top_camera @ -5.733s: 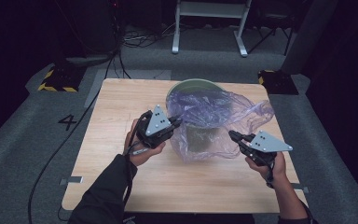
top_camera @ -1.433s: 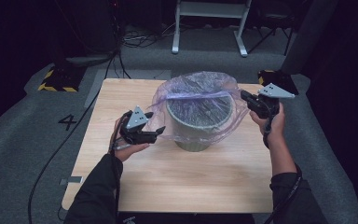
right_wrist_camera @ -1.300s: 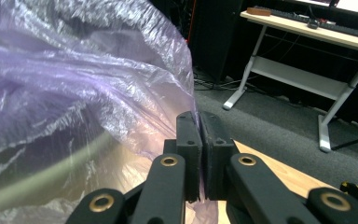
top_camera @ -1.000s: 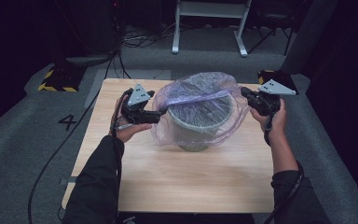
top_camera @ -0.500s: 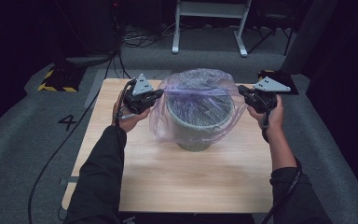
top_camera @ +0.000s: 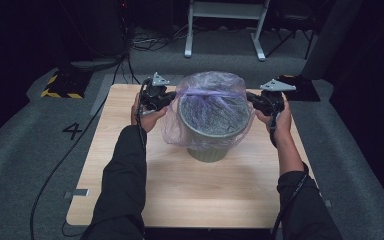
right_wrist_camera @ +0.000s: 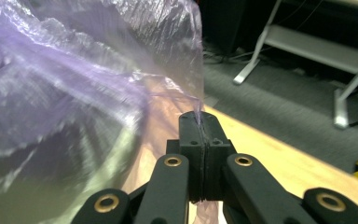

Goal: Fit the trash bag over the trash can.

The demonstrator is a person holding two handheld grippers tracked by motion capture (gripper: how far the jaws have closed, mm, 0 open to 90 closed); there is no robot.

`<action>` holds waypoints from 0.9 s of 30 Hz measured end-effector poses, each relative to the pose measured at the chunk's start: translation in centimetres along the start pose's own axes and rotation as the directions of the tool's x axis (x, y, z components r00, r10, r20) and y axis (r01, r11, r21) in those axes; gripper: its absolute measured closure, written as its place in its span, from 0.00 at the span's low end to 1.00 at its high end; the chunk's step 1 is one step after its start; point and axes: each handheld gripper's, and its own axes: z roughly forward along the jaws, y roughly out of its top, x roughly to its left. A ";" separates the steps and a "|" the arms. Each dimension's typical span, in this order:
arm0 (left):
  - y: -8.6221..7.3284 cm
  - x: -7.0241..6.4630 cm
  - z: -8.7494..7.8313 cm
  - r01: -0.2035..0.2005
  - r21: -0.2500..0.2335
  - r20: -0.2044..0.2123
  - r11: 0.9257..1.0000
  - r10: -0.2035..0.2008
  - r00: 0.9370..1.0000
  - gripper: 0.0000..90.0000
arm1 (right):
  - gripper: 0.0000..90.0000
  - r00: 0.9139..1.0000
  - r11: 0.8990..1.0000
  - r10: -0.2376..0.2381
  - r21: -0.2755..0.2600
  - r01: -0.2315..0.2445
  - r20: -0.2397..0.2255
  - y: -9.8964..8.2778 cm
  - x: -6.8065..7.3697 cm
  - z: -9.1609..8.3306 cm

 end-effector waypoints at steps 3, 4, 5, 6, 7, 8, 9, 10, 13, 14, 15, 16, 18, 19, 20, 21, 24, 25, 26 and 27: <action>-0.6 -0.2 1.0 0.038 0.019 0.040 0.999 -0.039 0.998 1.00 | 1.00 0.999 0.999 0.033 0.017 -0.032 -0.032 -0.7 0.0 0.7; -0.7 -0.2 1.2 0.037 0.022 0.052 0.999 -0.038 0.998 1.00 | 1.00 0.997 0.999 0.050 0.014 -0.050 -0.050 -1.0 0.0 0.9; -1.0 -0.3 1.6 0.059 0.028 0.070 0.998 -0.061 0.996 1.00 | 1.00 0.996 0.998 0.060 0.015 -0.059 -0.060 -1.2 0.0 0.9; -1.1 -0.3 1.8 0.065 0.034 0.083 0.997 -0.068 0.994 1.00 | 1.00 0.994 0.997 0.074 0.015 -0.073 -0.084 -1.4 0.0 1.1; -1.3 -0.4 2.2 0.086 0.033 0.094 0.996 -0.088 0.992 1.00 | 1.00 0.993 0.997 0.078 0.018 -0.077 -0.092 -1.6 0.0 1.2; -1.4 -0.4 2.4 0.098 0.040 0.103 0.994 -0.102 0.989 1.00 | 1.00 0.991 0.996 0.086 0.019 -0.085 -0.100 -1.7 0.1 1.3; -1.5 -0.5 2.6 0.114 0.041 0.106 0.993 -0.118 0.987 1.00 | 1.00 0.990 0.996 0.093 0.016 -0.092 -0.105 -1.8 0.1 1.3; -1.5 -0.5 2.8 0.125 0.039 0.105 0.991 -0.128 0.986 1.00 | 1.00 0.989 0.995 0.100 0.016 -0.099 -0.110 -1.9 0.0 1.3; -1.6 -0.6 3.3 0.137 0.064 0.046 0.989 -0.140 0.989 0.98 | 0.99 0.990 0.996 0.093 0.017 -0.092 -0.106 -2.0 0.1 1.2; -1.7 -0.6 3.5 0.154 0.081 0.043 0.985 -0.158 0.986 0.94 | 0.99 0.991 0.996 0.089 0.023 -0.087 -0.095 -2.1 0.1 1.2; -1.9 -0.5 3.6 0.161 0.093 0.045 0.983 -0.166 0.985 0.94 | 0.99 0.993 0.997 0.080 0.028 -0.078 -0.088 -2.2 0.1 1.2; -2.0 -0.4 3.7 0.163 0.096 0.042 0.982 -0.167 0.985 0.93 | 0.99 0.993 0.997 0.078 0.034 -0.076 -0.085 -2.3 0.1 1.3; -2.9 -0.4 3.5 0.161 0.085 0.039 0.983 -0.165 0.986 0.93 | 0.99 0.993 0.997 0.075 0.039 -0.072 -0.087 -2.8 0.1 1.3; -3.1 -0.3 3.4 0.155 0.079 0.042 0.985 -0.158 0.986 0.96 | 0.99 0.994 0.997 0.073 0.038 -0.070 -0.087 -3.1 0.1 1.3; -3.4 -0.2 3.2 0.146 0.073 0.050 0.987 -0.150 0.987 0.98 | 0.99 0.993 0.997 0.070 0.034 -0.067 -0.090 -3.3 0.0 1.2; -3.8 -0.3 3.0 0.143 0.066 0.062 0.987 -0.147 0.987 0.99 | 0.99 0.992 0.997 0.073 0.034 -0.070 -0.102 -3.6 0.0 1.2; -4.1 -0.6 2.6 0.118 0.041 0.089 0.992 -0.121 0.989 1.00 | 0.99 0.989 0.996 0.087 0.016 -0.086 -0.121 -4.1 0.0 1.1; -4.2 -0.8 2.7 0.113 0.044 0.099 0.993 -0.117 0.988 1.00 | 0.99 0.989 0.996 0.084 0.021 -0.082 -0.126 -4.2 0.2 1.2; -4.2 -0.9 2.7 0.107 0.051 0.092 0.993 -0.111 0.990 1.00 | 0.99 0.990 0.997 0.077 0.027 -0.074 -0.122 -4.3 0.3 1.3; -4.1 -1.0 2.8 0.110 0.053 0.081 0.992 -0.114 0.990 1.00 | 0.99 0.990 0.997 0.077 0.031 -0.073 -0.119 -4.3 0.5 1.3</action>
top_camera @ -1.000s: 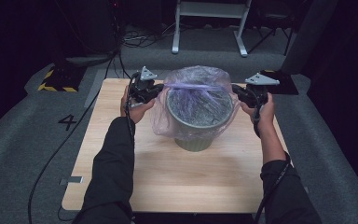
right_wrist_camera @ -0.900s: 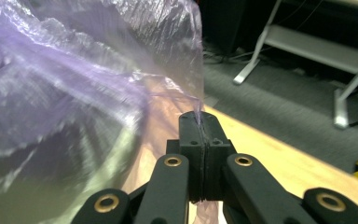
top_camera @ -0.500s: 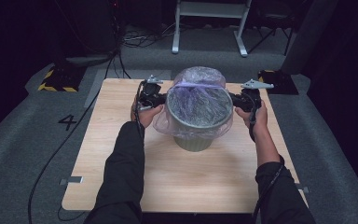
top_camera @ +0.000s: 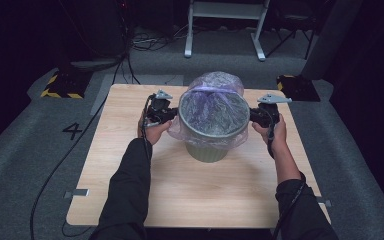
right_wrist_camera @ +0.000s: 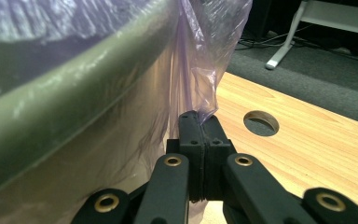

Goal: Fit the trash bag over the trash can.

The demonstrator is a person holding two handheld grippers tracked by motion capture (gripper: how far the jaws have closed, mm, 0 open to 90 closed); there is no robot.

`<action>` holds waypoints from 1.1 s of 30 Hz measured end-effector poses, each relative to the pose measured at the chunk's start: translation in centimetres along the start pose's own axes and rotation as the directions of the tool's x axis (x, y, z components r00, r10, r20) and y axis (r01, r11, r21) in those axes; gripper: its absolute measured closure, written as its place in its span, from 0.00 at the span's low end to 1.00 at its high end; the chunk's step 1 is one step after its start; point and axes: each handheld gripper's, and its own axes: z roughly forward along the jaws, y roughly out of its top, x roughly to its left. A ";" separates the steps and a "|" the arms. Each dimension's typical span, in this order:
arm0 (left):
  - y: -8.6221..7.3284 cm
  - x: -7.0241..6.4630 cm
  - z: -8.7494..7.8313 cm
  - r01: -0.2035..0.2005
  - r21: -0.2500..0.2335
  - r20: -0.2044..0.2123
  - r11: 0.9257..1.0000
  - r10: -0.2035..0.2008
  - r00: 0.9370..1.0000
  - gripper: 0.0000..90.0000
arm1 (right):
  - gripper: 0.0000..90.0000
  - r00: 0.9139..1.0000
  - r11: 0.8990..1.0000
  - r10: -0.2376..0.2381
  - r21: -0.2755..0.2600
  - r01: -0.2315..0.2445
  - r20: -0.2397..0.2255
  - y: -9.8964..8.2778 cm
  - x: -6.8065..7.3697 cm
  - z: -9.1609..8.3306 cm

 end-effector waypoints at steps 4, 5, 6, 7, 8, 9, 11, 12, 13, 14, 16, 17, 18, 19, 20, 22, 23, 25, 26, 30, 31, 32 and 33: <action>-0.2 -0.2 0.5 0.001 0.016 -0.001 1.000 -0.001 1.000 1.00 | 0.97 1.000 1.000 0.008 0.000 -0.008 0.008 -0.2 0.2 0.3; -0.2 -0.2 0.5 0.006 0.017 -0.001 1.000 -0.006 1.000 1.00 | 0.97 1.000 1.000 0.007 0.001 -0.007 0.007 -0.3 0.2 0.3; -0.3 -0.3 0.6 0.002 0.027 0.010 1.000 -0.002 1.000 1.00 | 0.98 1.000 1.000 0.008 0.000 -0.008 0.002 -0.4 0.2 0.3; -0.3 -0.4 0.8 0.006 0.027 0.012 1.000 -0.006 1.000 1.00 | 0.98 1.000 1.000 0.010 -0.001 -0.010 -0.005 -0.6 0.3 0.3; -0.3 -0.4 0.9 0.008 0.032 0.011 0.999 -0.008 1.000 1.00 | 0.98 1.000 1.000 0.013 -0.004 -0.013 -0.005 -0.7 0.3 0.3; -0.3 -0.3 0.9 0.009 0.037 0.010 0.999 -0.009 1.000 1.00 | 0.98 1.000 1.000 0.013 -0.002 -0.013 -0.001 -0.7 0.3 0.3; -0.1 -0.3 0.9 0.025 0.046 -0.021 0.999 -0.024 0.999 1.00 | 0.93 1.000 1.000 0.008 -0.001 -0.008 0.015 -0.6 0.4 0.2; 0.1 -0.4 0.7 0.039 0.036 -0.066 0.999 -0.037 0.997 1.00 | 0.84 1.000 1.000 0.005 -0.001 -0.005 0.029 -0.5 0.4 0.1; 0.1 -0.3 0.4 0.046 0.025 -0.087 0.999 -0.043 0.995 0.93 | 0.80 0.998 1.000 0.001 -0.002 -0.001 0.063 -0.5 0.4 -0.1; 0.1 -0.1 -0.1 0.053 -0.008 -0.066 0.999 -0.053 0.996 0.88 | 0.79 0.998 1.000 -0.007 -0.005 0.007 0.064 -0.5 0.4 -0.3; 0.0 -0.2 -1.3 0.007 -0.043 -0.081 0.999 -0.011 0.997 0.78 | 0.73 0.996 0.999 -0.035 -0.009 0.036 0.081 -0.5 0.4 -0.9; -0.1 -0.3 -1.7 -0.003 -0.048 -0.094 0.999 -0.001 0.996 0.72 | 0.68 0.993 0.998 -0.056 -0.011 0.058 0.103 -0.6 0.4 -1.5; -0.2 -0.4 -2.3 -0.020 -0.057 -0.086 0.998 0.015 0.996 0.68 | 0.65 0.993 0.998 -0.059 -0.016 0.061 0.107 -0.7 0.3 -1.8; -0.3 -0.4 -2.9 -0.037 -0.068 -0.087 0.997 0.031 0.996 0.63 | 0.62 0.993 0.998 -0.058 -0.023 0.061 0.102 -0.8 0.2 -2.2; -0.5 -0.4 -3.7 -0.044 -0.084 -0.088 0.996 0.036 0.995 0.58 | 0.58 0.993 0.998 -0.061 -0.025 0.064 0.098 -1.0 0.1 -2.6; -0.9 -0.5 -4.8 -0.065 -0.110 -0.087 0.992 0.056 0.995 0.50 | 0.51 0.990 0.996 -0.083 -0.029 0.086 0.112 -1.2 -0.1 -3.5; -1.0 -0.5 -5.4 -0.066 -0.120 -0.080 0.991 0.056 0.995 0.45 | 0.47 0.989 0.995 -0.093 -0.032 0.097 0.116 -1.4 -0.2 -4.0; -1.4 -0.5 -6.4 -0.083 -0.133 -0.043 0.988 0.078 0.996 0.34 | 0.41 0.988 0.993 -0.105 -0.039 0.110 0.118 -1.6 -0.5 -5.0; -1.6 -0.6 -6.8 -0.097 -0.139 -0.033 0.985 0.094 0.995 0.33 | 0.39 0.987 0.993 -0.110 -0.039 0.116 0.118 -1.7 -0.6 -5.3; -2.5 -1.4 -7.8 -0.149 -0.122 0.054 0.981 0.156 0.986 0.25 | 0.31 0.982 0.987 -0.147 -0.043 0.153 0.122 -2.0 -0.8 -6.8; -2.7 -1.7 -7.8 -0.164 -0.117 0.078 0.980 0.173 0.982 0.22 | 0.30 0.982 0.986 -0.154 -0.050 0.161 0.112 -2.1 -0.8 -7.2; -2.9 -2.1 -7.7 -0.186 -0.111 0.084 0.976 0.196 0.977 0.22 | 0.28 0.982 0.984 -0.161 -0.062 0.167 0.100 -2.1 -0.7 -7.6; -3.0 -2.4 -7.6 -0.207 -0.108 0.093 0.972 0.217 0.972 0.22 | 0.28 0.981 0.981 -0.173 -0.074 0.179 0.083 -2.2 -0.5 -8.0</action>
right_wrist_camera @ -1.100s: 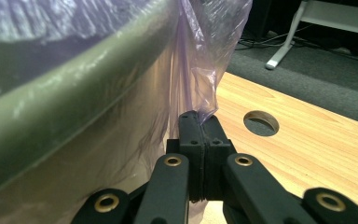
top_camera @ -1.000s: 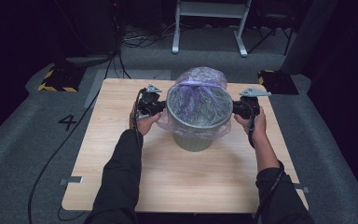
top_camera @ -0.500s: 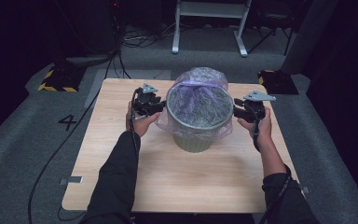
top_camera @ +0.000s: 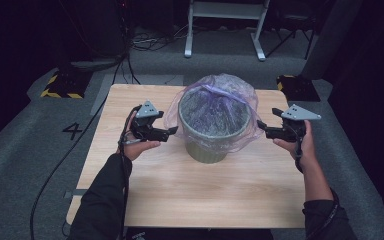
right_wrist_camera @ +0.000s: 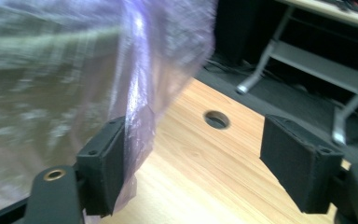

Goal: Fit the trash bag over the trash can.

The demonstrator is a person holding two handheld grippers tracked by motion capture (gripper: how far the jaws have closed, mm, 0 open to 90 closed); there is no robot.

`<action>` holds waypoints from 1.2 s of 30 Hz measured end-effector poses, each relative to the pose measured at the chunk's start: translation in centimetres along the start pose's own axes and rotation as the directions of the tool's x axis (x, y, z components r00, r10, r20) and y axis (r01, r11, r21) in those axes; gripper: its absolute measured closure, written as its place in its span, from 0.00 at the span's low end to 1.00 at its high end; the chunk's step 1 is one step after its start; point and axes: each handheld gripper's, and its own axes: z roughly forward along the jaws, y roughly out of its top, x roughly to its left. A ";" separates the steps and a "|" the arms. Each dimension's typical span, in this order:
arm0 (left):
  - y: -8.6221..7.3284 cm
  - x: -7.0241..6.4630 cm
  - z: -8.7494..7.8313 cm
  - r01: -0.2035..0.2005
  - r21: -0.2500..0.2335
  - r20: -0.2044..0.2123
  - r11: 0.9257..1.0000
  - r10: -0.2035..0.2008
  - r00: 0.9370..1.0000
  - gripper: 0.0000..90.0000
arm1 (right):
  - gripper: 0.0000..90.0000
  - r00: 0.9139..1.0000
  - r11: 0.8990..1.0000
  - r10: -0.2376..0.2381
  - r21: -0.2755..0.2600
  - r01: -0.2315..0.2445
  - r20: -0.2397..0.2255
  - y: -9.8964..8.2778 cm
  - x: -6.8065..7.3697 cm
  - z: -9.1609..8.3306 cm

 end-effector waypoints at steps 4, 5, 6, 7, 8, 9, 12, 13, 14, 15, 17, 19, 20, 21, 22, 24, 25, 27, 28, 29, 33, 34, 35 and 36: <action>0.4 -1.6 1.3 -0.072 0.043 0.044 0.996 0.070 0.997 0.23 | 0.28 0.997 0.999 -0.038 0.005 0.039 -0.071 0.0 1.1 -0.4; 0.6 -2.0 1.7 -0.091 0.057 0.040 0.994 0.088 0.995 0.27 | 0.29 0.996 0.999 -0.038 0.009 0.039 -0.085 0.0 1.4 -0.4; 0.8 -2.2 2.1 -0.103 0.069 0.038 0.992 0.100 0.994 0.36 | 0.29 0.994 0.999 -0.041 0.015 0.043 -0.098 0.0 1.8 -0.2; 0.8 -2.3 2.2 -0.112 0.070 0.047 0.991 0.109 0.993 0.48 | 0.30 0.992 0.999 -0.048 0.015 0.050 -0.115 0.0 2.3 -0.1; 0.7 -2.4 2.3 -0.124 0.070 0.056 0.990 0.120 0.991 0.64 | 0.32 0.991 0.998 -0.055 0.015 0.058 -0.120 0.0 2.5 -0.1; 0.6 -2.5 2.5 -0.139 0.082 0.053 0.987 0.135 0.989 0.71 | 0.36 0.990 0.998 -0.065 0.015 0.068 -0.121 0.0 2.8 0.0; 0.1 -2.7 2.8 -0.176 0.098 0.042 0.980 0.172 0.984 0.98 | 0.62 0.988 0.996 -0.077 0.033 0.082 -0.134 -0.1 3.4 0.3; -0.1 -2.8 2.8 -0.177 0.100 0.048 0.979 0.173 0.984 1.00 | 0.70 0.987 0.996 -0.076 0.033 0.082 -0.143 -0.2 3.5 0.3; -0.2 -2.8 2.8 -0.179 0.104 0.056 0.978 0.174 0.983 1.00 | 0.76 0.986 0.996 -0.077 0.034 0.083 -0.151 -0.3 3.6 0.3; -0.4 -2.8 2.8 -0.179 0.111 0.058 0.978 0.173 0.983 1.00 | 0.79 0.984 0.996 -0.073 0.037 0.080 -0.160 -0.4 3.6 0.4; -0.9 -2.8 3.0 -0.183 0.126 0.059 0.975 0.176 0.983 1.00 | 0.86 0.984 0.996 -0.078 0.037 0.085 -0.162 -0.7 3.7 0.4; -1.5 -2.7 3.3 -0.168 0.133 0.061 0.977 0.161 0.985 1.00 | 0.87 0.983 0.996 -0.074 0.039 0.082 -0.166 -1.0 3.8 0.4; -1.7 -2.7 3.3 -0.169 0.138 0.062 0.976 0.162 0.985 1.00 | 0.87 0.983 0.996 -0.073 0.037 0.081 -0.169 -1.2 3.8 0.4; -1.9 -2.7 3.4 -0.167 0.138 0.061 0.976 0.160 0.985 1.00 | 0.87 0.982 0.996 -0.075 0.035 0.082 -0.172 -1.3 3.8 0.4; -2.1 -2.8 3.5 -0.168 0.144 0.068 0.975 0.159 0.985 1.00 | 0.90 0.983 0.996 -0.072 0.037 0.080 -0.170 -1.4 3.9 0.4; -2.8 -3.0 3.9 -0.171 0.160 0.062 0.972 0.163 0.985 1.00 | 0.92 0.982 0.996 -0.073 0.036 0.081 -0.173 -1.6 4.0 0.5; -3.3 -3.1 4.2 -0.169 0.172 0.066 0.970 0.160 0.985 1.00 | 0.92 0.982 0.996 -0.069 0.038 0.077 -0.177 -1.7 4.1 0.6; -4.3 -3.2 4.7 -0.162 0.197 0.070 0.967 0.151 0.986 1.00 | 0.91 0.979 0.995 -0.072 0.047 0.083 -0.192 -2.1 4.4 0.8; -4.6 -3.2 4.8 -0.164 0.210 0.069 0.964 0.153 0.986 1.00 | 0.88 0.978 0.995 -0.071 0.058 0.084 -0.195 -2.4 4.7 1.0; -5.0 -3.1 4.9 -0.165 0.223 0.063 0.961 0.154 0.986 1.00 | 0.86 0.977 0.995 -0.068 0.061 0.082 -0.200 -2.6 4.8 1.1; -5.6 -2.7 4.5 -0.139 0.213 0.038 0.967 0.134 0.990 1.00 | 0.61 0.970 0.993 -0.081 0.062 0.098 -0.231 -2.7 5.2 0.9; -5.5 -2.7 4.2 -0.135 0.189 0.049 0.973 0.128 0.991 1.00 | 0.59 0.972 0.994 -0.082 0.053 0.096 -0.219 -2.4 5.1 0.6; -5.2 -2.7 3.5 -0.123 0.146 0.050 0.982 0.117 0.992 0.95 | 0.57 0.974 0.995 -0.078 0.045 0.089 -0.213 -2.2 5.1 0.3; -5.0 -2.8 3.1 -0.110 0.121 0.025 0.987 0.108 0.994 0.76 | 0.54 0.974 0.996 -0.076 0.021 0.082 -0.212 -1.9 4.9 -0.3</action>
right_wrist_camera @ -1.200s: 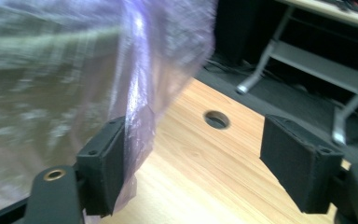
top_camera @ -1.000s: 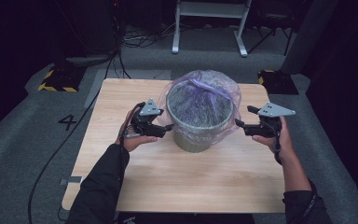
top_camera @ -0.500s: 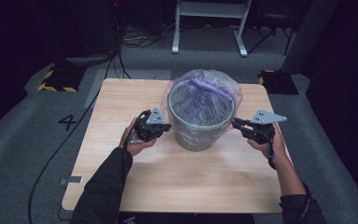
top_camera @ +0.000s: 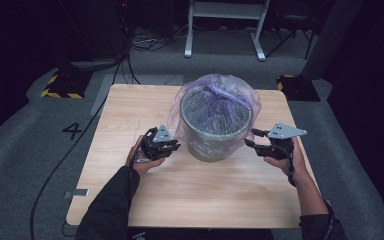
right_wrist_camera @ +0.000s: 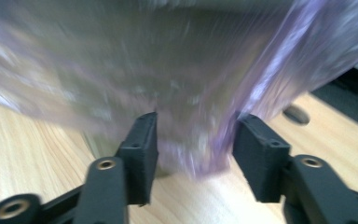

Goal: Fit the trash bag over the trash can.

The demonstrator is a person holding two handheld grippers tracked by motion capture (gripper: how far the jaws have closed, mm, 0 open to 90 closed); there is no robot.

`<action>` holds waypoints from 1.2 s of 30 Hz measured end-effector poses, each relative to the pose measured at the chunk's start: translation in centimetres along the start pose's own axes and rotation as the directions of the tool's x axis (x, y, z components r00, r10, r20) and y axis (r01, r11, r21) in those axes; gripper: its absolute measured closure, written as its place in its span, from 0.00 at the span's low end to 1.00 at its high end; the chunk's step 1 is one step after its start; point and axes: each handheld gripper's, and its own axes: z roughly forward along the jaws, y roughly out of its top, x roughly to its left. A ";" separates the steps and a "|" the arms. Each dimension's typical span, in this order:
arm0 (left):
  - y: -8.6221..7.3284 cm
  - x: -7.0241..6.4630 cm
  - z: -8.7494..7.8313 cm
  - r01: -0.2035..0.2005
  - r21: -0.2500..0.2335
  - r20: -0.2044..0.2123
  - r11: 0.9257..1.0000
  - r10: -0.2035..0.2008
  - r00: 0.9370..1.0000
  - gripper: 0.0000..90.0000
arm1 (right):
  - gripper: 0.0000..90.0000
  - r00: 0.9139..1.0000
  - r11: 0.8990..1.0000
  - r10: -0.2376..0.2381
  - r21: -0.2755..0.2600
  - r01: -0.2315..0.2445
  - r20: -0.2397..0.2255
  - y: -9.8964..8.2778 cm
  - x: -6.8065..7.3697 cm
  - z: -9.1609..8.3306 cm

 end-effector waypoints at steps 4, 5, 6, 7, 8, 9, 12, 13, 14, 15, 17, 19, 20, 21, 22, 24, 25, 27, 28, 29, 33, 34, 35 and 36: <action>0.3 -0.6 -1.5 0.042 -0.081 -0.005 0.996 -0.043 0.999 0.38 | 0.45 1.000 0.999 0.012 -0.046 -0.011 0.011 1.0 -0.6 -2.1; 0.4 -0.9 -1.9 0.049 -0.094 0.004 0.994 -0.049 0.999 0.32 | 0.44 1.000 0.998 0.013 -0.057 -0.011 0.024 1.2 -0.8 -2.6; 0.4 -1.0 -2.1 0.046 -0.097 0.004 0.994 -0.046 0.999 0.28 | 0.42 0.999 0.997 0.016 -0.079 -0.013 0.042 1.4 -1.0 -3.3; 0.5 -1.4 -2.4 0.043 -0.098 -0.012 0.994 -0.045 0.999 0.26 | 0.41 0.999 0.996 0.020 -0.086 -0.016 0.041 1.5 -1.1 -3.5; 0.6 -1.7 -2.8 0.045 -0.100 -0.023 0.994 -0.047 0.999 0.24 | 0.40 0.999 0.995 0.024 -0.101 -0.019 0.045 1.8 -1.3 -4.1; 0.5 -1.9 -3.3 0.052 -0.120 -0.021 0.991 -0.055 0.998 0.24 | 0.39 0.999 0.994 0.026 -0.109 -0.021 0.045 2.0 -1.4 -4.5; 0.5 -2.0 -4.6 0.048 -0.164 -0.056 0.985 -0.058 0.997 0.23 | 0.39 0.998 0.989 0.036 -0.143 -0.029 0.046 2.8 -1.6 -5.2; 0.6 -2.0 -5.2 0.046 -0.186 -0.065 0.981 -0.059 0.996 0.21 | 0.39 0.998 0.989 0.035 -0.146 -0.027 0.053 3.1 -1.6 -5.2; 0.7 -1.9 -5.6 0.039 -0.200 -0.062 0.979 -0.053 0.997 0.21 | 0.39 0.997 0.989 0.030 -0.150 -0.020 0.064 3.7 -1.7 -5.1; 0.9 -1.9 -6.0 0.037 -0.230 -0.039 0.972 -0.047 0.998 0.23 | 0.39 0.997 0.988 0.030 -0.153 -0.020 0.066 4.1 -1.9 -4.9; 1.4 -1.9 -6.3 0.041 -0.250 -0.045 0.968 -0.053 0.998 0.24 | 0.40 0.996 0.988 0.032 -0.153 -0.020 0.078 5.1 -2.2 -4.4; 2.2 -2.2 -6.3 0.021 -0.257 -0.028 0.966 -0.030 0.999 0.23 | 0.40 0.996 0.987 0.043 -0.158 -0.030 0.082 6.1 -2.5 -3.8; 2.4 -2.3 -6.1 0.010 -0.252 -0.026 0.968 -0.017 1.000 0.22 | 0.40 0.996 0.987 0.045 -0.156 -0.032 0.083 6.6 -2.7 -3.5; 2.9 -2.4 -5.5 -0.003 -0.225 -0.010 0.974 0.001 1.000 0.22 | 0.40 0.995 0.988 0.045 -0.152 -0.031 0.084 6.9 -2.8 -3.2; 3.1 -2.4 -5.1 -0.007 -0.206 -0.003 0.979 0.006 1.000 0.18 | 0.40 0.996 0.989 0.052 -0.143 -0.041 0.077 7.3 -3.0 -2.7; 3.5 -2.6 -4.0 -0.021 -0.169 -0.012 0.985 0.019 1.000 0.19 | 0.39 0.996 0.992 0.058 -0.114 -0.050 0.070 7.8 -3.3 -1.7; 3.6 -2.6 -3.4 -0.019 -0.158 0.002 0.987 0.020 1.000 0.19 | 0.39 0.996 0.993 0.058 -0.107 -0.050 0.073 8.0 -3.4 -1.4; 3.8 -2.5 -2.6 -0.043 -0.136 0.023 0.990 0.046 0.999 0.26 | 0.35 0.995 0.992 0.085 -0.097 -0.079 0.059 8.4 -3.8 -0.6; 3.8 -2.5 -2.3 -0.050 -0.132 0.022 0.990 0.053 0.998 0.30 | 0.34 0.994 0.990 0.103 -0.096 -0.099 0.041 8.6 -3.9 -0.1; 3.9 -2.5 -2.0 -0.056 -0.122 0.018 0.991 0.059 0.998 0.31 | 0.34 0.994 0.991 0.102 -0.091 -0.098 0.043 8.8 -4.0 0.2; 4.3 -2.3 -1.4 -0.057 -0.099 0.003 0.993 0.057 0.998 0.56 | 0.35 0.991 0.991 0.129 -0.053 -0.126 0.043 9.3 -4.5 1.7; 4.4 -2.1 -1.2 -0.066 -0.086 0.006 0.994 0.067 0.998 0.70 | 0.37 0.990 0.991 0.130 -0.044 -0.128 0.049 9.4 -4.7 2.0; 4.3 -2.0 -1.1 -0.061 -0.087 0.019 0.994 0.063 0.998 0.78 | 0.40 0.990 0.991 0.131 -0.032 -0.130 0.049 9.4 -4.9 2.3; 4.3 -2.0 -0.9 -0.065 -0.082 0.018 0.995 0.066 0.998 0.87 | 0.44 0.990 0.991 0.134 -0.024 -0.133 0.047 9.3 -5.1 2.5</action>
